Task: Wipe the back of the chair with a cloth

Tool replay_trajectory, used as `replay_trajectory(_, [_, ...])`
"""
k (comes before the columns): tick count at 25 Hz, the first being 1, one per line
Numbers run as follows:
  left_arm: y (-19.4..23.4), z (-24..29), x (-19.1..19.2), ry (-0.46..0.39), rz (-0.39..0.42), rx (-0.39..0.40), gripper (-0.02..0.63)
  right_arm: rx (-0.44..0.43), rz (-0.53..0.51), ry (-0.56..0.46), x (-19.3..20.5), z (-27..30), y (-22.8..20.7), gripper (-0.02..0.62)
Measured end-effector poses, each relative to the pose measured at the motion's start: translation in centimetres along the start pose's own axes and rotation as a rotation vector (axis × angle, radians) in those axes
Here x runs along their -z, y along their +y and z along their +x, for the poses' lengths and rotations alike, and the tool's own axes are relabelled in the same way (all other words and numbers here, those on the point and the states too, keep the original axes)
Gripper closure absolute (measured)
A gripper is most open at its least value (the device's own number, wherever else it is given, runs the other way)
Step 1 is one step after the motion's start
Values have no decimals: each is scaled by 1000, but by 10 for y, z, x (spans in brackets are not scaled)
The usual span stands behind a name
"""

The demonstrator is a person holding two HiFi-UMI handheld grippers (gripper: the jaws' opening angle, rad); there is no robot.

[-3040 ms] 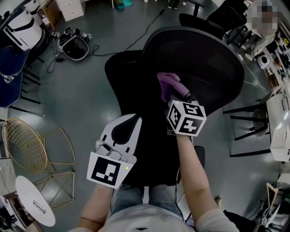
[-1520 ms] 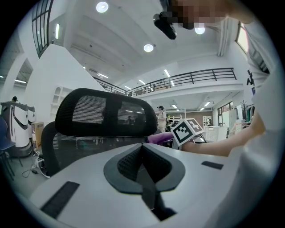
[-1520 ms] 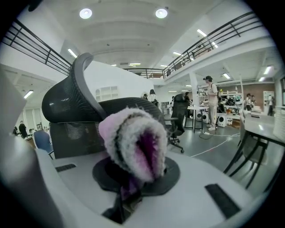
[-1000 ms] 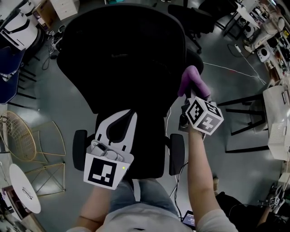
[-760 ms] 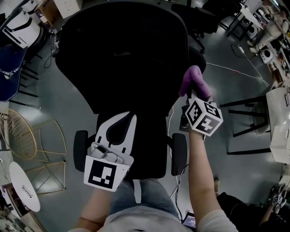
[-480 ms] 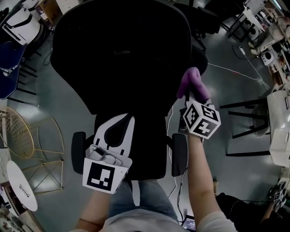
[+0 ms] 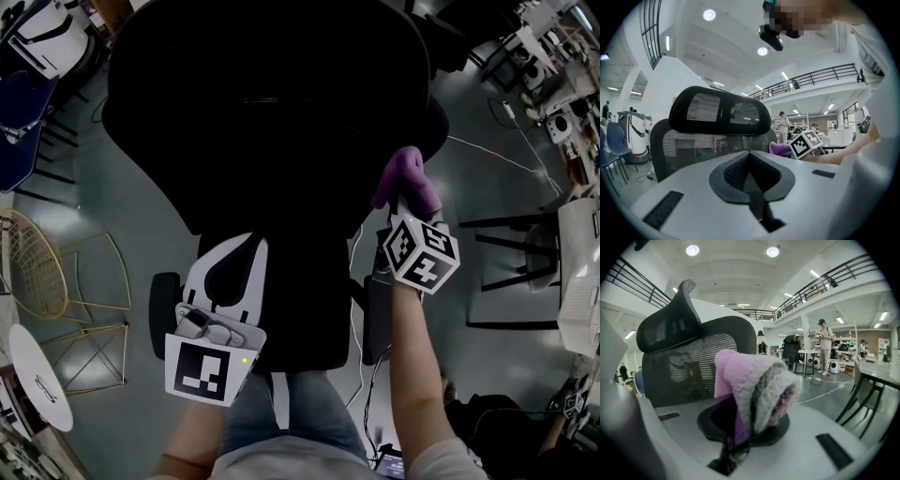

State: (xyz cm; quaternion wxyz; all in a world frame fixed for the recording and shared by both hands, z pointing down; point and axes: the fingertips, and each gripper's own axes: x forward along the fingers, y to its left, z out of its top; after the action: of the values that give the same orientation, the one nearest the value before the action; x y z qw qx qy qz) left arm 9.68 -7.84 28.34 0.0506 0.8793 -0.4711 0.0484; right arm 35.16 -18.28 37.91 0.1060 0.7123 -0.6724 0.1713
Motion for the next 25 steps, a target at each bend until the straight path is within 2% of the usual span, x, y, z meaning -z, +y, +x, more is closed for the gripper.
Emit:
replay_trajectory(9, [29, -15, 8, -4, -14, -65, 593, 21, 3, -12, -3, 6, 14, 541])
replay_trajectory(25, [85, -55, 11, -30, -41, -170, 592, -80, -62, 1, -3, 23, 110, 541])
